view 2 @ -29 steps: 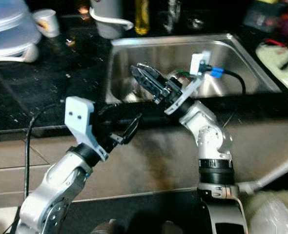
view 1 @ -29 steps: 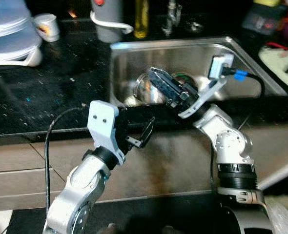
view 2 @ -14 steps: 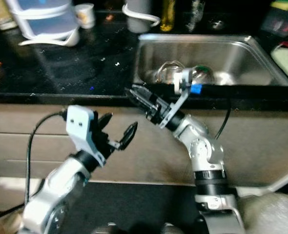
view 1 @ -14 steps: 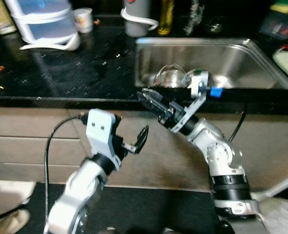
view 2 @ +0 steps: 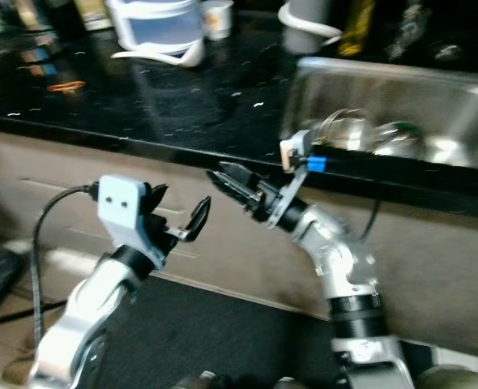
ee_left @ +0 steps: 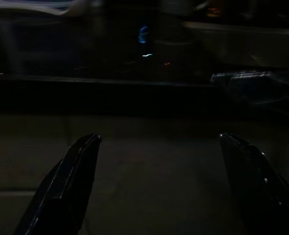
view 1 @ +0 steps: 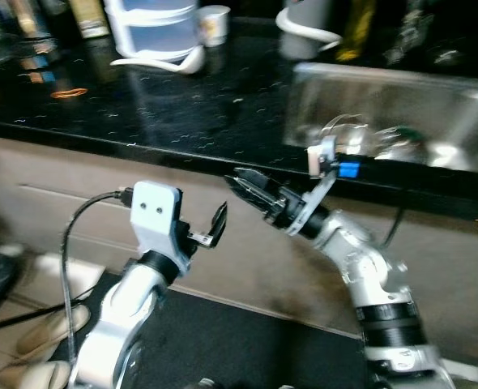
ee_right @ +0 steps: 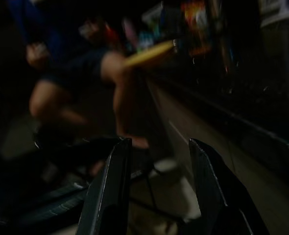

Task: Kitchen organization

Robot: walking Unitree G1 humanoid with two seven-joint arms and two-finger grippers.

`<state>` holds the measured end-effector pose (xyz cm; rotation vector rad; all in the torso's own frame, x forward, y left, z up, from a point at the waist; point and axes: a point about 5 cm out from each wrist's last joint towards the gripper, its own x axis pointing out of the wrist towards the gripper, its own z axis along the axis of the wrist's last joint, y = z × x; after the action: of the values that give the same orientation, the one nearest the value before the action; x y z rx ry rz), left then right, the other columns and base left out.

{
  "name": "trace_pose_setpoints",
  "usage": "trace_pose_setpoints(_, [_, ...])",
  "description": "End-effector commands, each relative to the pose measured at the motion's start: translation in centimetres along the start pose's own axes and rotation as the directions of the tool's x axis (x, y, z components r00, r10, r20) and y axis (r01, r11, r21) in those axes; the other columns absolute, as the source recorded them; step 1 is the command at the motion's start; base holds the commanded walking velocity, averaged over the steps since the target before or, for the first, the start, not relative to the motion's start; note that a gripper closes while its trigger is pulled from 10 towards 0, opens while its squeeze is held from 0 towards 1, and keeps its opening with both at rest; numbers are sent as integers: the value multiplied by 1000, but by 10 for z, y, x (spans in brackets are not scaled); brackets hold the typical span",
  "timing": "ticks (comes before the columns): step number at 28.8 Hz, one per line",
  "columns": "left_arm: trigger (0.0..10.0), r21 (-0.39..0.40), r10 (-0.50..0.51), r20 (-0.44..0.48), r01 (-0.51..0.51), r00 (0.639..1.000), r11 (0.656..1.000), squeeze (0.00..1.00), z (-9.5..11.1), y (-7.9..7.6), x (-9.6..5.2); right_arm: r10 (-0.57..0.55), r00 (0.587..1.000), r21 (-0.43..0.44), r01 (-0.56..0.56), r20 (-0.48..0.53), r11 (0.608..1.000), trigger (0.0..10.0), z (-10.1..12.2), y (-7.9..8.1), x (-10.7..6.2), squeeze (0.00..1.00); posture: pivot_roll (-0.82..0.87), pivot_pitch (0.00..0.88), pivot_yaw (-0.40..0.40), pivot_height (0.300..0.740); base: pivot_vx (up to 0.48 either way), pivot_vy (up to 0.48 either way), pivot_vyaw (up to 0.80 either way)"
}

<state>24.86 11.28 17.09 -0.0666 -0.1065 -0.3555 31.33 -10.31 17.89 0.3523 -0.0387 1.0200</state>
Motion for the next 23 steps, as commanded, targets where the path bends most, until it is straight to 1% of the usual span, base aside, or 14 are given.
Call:
trace_pose_setpoints(1, [10000, 24, 32, -26, -31, 999, 999, 0, -7, 6, -2, -11, 999, -12, 10, -41, 1000, 10000, -11, 0, 0, 0, 72, 68, -54, 740, 0, 0, 794])
trace_pose_setpoints(3, [10000, 36, 38, -34, -36, 999, 999, 0, -11, 6, -2, -42, 996, -21, 41, -77, 999, 10000, -20, -4, -4, 0, 72, 68, -54, 740, 0, 0, 794])
trace_pose_setpoints(5, [10000, 69, 42, -48, -39, 998, 997, 0, -15, 7, -2, -83, 989, -44, 79, -119, 996, 10000, -28, -9, -10, 0, 70, 69, -53, 740, 0, 0, 794])
trace_pose_setpoints(6, [10000, 94, 51, -56, -45, 997, 995, 0, -18, 8, -2, -106, 984, -62, 98, -140, 993, 10000, -32, -12, -13, 0, 70, 69, -53, 740, 0, 0, 794])
trace_pose_setpoints(7, [10000, 150, 71, -73, -59, 995, 987, 0, -25, 12, -2, -164, 970, -103, 147, -179, 984, 10000, -40, -19, -19, 0, 70, 69, -53, 740, 0, 0, 794])
trace_pose_setpoints(10, [10000, 207, 111, -94, -90, 989, 974, 0, -37, 19, -2, -219, 955, -153, 190, -202, 970, 10000, -46, -25, -25, 0, 66, 70, -52, 740, 0, 0, 794])
trace_pose_setpoints(11, [10000, 207, 111, -94, -90, 989, 974, 0, -37, 19, -2, -219, 955, -153, 190, -202, 970, 10000, -46, -25, -25, 0, 66, 70, -52, 740, 0, 0, 794])
trace_pose_setpoints(13, [10000, 236, 162, -100, -135, 982, 962, 0, -44, 26, -3, -291, 938, -171, 261, -186, 950, 10000, -50, -33, -31, 0, 62, 71, -52, 740, 0, 0, 794])
trace_pose_setpoints(14, [10000, 236, 162, -100, -135, 982, 962, 0, -44, 26, -3, -291, 938, -171, 261, -186, 950, 10000, -50, -33, -31, 0, 62, 71, -52, 740, 0, 0, 794])
trace_pose_setpoints(15, [10000, 254, 194, -111, -161, 975, 954, 0, -49, 32, -3, -356, 921, -171, 329, -159, 929, 10000, -52, -38, -40, 0, 60, 74, -48, 740, 0, 0, 769])
trace_pose_setpoints(16, [10000, 253, 196, -113, -162, 974, 954, 0, -50, 33, -3, -372, 917, -162, 349, -142, 923, 10000, -52, -39, -42, 0, 60, 75, -46, 740, 0, 0, 769])
trace_pose_setpoints(18, [10000, 254, 195, -112, -161, 974, 954, 0, -50, 33, -3, -387, 915, -159, 368, -114, 916, 10000, -49, -40, -45, 0, 58, 75, -43, 740, 0, 0, 769])
trace_pose_setpoints(23, [10000, 274, 166, -112, -130, 980, 953, 0, -53, 28, -5, -391, 915, -176, 370, -99, 912, 10000, -51, -39, -48, 0, 51, 81, -35, 740, 0, 0, 741])
